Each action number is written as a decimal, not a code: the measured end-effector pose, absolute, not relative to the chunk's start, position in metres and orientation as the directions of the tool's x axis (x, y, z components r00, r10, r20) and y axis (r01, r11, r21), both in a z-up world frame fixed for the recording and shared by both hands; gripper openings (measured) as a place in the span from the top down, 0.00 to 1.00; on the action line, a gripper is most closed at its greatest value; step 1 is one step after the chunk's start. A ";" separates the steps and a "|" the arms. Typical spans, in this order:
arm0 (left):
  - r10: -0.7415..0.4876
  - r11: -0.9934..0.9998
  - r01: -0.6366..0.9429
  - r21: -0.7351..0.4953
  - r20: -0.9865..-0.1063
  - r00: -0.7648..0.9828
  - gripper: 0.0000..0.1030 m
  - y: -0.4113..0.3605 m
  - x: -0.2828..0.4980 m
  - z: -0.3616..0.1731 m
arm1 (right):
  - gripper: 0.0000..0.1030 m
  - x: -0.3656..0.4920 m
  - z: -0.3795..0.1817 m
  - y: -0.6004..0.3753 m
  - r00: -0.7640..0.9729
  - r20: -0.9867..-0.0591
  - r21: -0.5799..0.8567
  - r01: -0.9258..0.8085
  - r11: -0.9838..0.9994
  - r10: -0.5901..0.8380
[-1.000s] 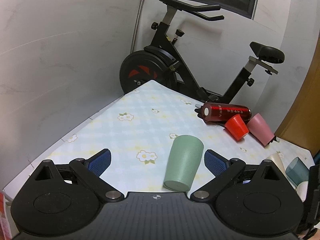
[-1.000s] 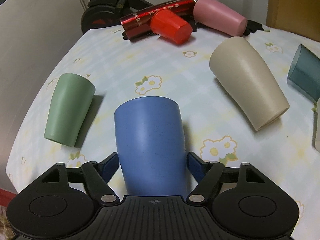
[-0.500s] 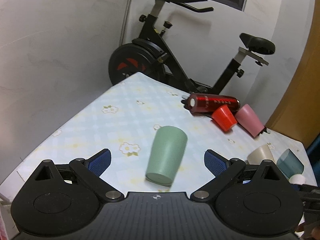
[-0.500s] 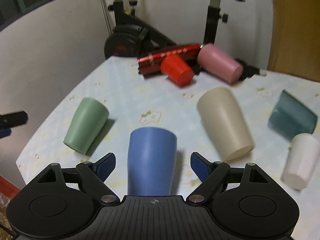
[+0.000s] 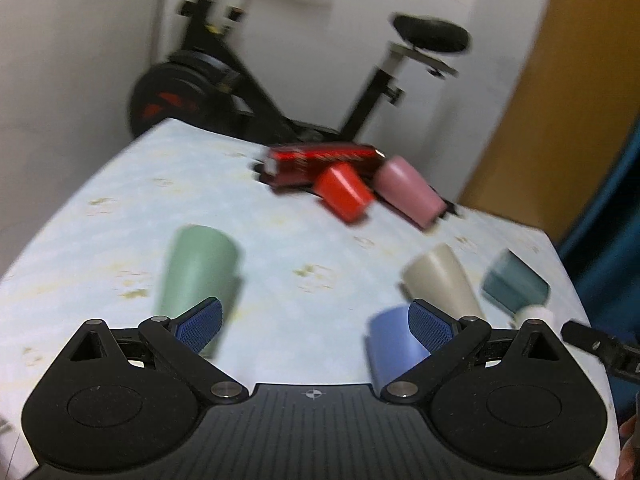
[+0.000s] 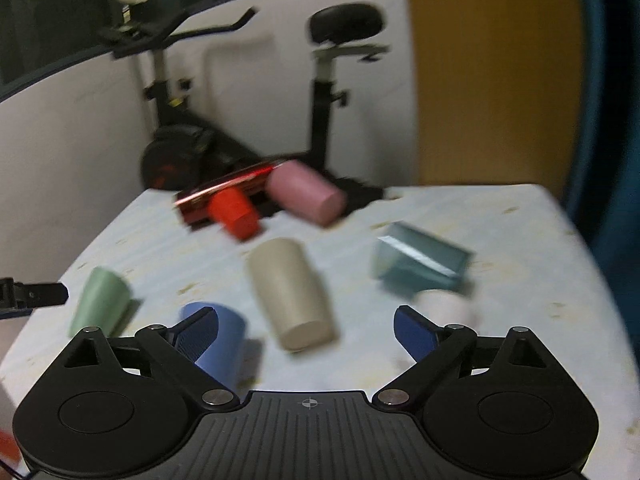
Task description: Flip cup upright
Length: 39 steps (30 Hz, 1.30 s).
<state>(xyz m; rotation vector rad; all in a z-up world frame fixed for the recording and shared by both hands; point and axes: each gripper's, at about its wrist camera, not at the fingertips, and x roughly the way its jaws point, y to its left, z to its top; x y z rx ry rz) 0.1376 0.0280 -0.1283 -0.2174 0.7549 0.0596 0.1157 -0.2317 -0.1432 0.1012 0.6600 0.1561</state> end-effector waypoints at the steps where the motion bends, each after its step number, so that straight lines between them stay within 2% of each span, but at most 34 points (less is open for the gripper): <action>1: -0.041 0.978 -0.112 -0.175 -0.691 0.721 0.03 0.020 0.143 -0.132 | 0.05 0.112 -0.142 -0.238 0.786 -0.596 0.142 -0.100 0.985 0.166; 4: -0.086 0.983 -0.056 -0.173 -0.713 0.696 0.03 -0.001 0.158 -0.145 | 0.00 0.104 -0.141 -0.259 0.802 -0.579 0.153 -0.070 0.986 0.147; 9: -0.112 0.989 -0.005 -0.150 -0.759 0.642 0.06 -0.026 0.179 -0.165 | 0.00 0.096 -0.143 -0.286 0.808 -0.577 0.165 -0.028 0.986 0.120; 18: -0.120 0.988 -0.017 -0.155 -0.825 0.552 0.08 -0.038 0.206 -0.200 | 0.00 0.093 -0.145 -0.302 0.806 -0.576 0.226 -0.006 0.974 0.138; 23: -0.134 0.979 -0.068 -0.194 -0.854 0.503 0.14 -0.030 0.212 -0.217 | 0.00 0.090 -0.145 -0.304 0.806 -0.578 0.222 0.004 0.975 0.128; 28: -0.134 0.973 -0.101 -0.210 -0.860 0.493 0.18 -0.023 0.218 -0.225 | 0.00 0.091 -0.145 -0.299 0.799 -0.586 0.212 -0.009 0.977 0.135; 32: -0.148 0.973 -0.081 -0.214 -0.857 0.493 0.29 -0.019 0.219 -0.227 | 0.00 0.089 -0.146 -0.295 0.791 -0.594 0.219 -0.018 0.976 0.148; 39: -0.188 0.974 -0.006 -0.225 -0.829 0.527 0.29 -0.014 0.205 -0.218 | 0.00 0.088 -0.146 -0.288 0.780 -0.605 0.221 -0.028 0.975 0.159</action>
